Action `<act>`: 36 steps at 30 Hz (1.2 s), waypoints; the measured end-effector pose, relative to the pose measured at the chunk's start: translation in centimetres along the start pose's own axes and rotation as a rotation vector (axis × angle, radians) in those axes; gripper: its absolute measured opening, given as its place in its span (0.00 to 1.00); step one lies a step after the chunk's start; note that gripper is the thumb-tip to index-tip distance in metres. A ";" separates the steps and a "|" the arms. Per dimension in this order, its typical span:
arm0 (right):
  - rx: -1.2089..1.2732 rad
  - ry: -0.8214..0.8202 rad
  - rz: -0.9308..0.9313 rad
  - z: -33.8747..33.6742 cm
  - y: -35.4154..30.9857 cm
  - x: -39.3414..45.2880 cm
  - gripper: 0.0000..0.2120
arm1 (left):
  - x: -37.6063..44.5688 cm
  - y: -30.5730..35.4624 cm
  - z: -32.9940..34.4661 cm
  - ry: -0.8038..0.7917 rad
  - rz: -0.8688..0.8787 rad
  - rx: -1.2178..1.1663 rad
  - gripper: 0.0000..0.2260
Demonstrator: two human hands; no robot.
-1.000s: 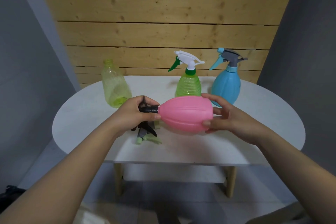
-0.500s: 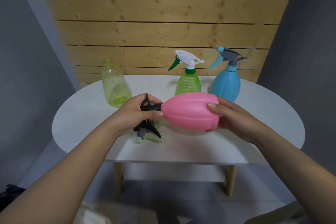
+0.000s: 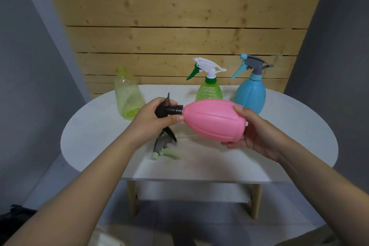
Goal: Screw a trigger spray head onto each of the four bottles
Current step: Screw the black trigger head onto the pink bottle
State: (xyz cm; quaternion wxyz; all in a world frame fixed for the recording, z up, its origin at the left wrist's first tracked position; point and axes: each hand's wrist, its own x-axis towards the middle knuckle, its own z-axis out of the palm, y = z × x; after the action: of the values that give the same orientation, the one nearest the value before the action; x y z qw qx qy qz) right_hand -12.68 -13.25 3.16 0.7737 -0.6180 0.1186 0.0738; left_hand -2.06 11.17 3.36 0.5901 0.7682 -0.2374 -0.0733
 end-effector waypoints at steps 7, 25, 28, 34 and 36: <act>0.397 -0.080 -0.080 2.4 1.1 0.4 0.31 | 0.3 1.1 0.2 0.043 -0.179 -0.529 0.14; 0.126 -0.054 -0.120 7.5 2.5 3.2 0.26 | 2.3 0.9 2.0 0.167 -0.220 -0.264 0.41; -0.039 0.111 -0.161 7.2 2.1 3.6 0.28 | 3.8 0.1 1.9 0.244 -0.144 -0.156 0.40; -0.174 0.194 -0.170 6.9 1.7 3.9 0.21 | 6.0 -2.6 2.2 0.340 -0.119 -0.005 0.41; -0.195 0.196 -0.155 6.8 1.6 4.2 0.19 | 6.5 -3.4 2.3 0.346 -0.124 -0.001 0.41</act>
State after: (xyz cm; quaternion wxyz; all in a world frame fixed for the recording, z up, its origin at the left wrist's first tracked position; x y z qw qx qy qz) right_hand -8.49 -6.40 1.89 0.6980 -0.7018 0.1378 -0.0357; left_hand 3.71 6.87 0.59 0.6169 0.7821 -0.0848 0.0236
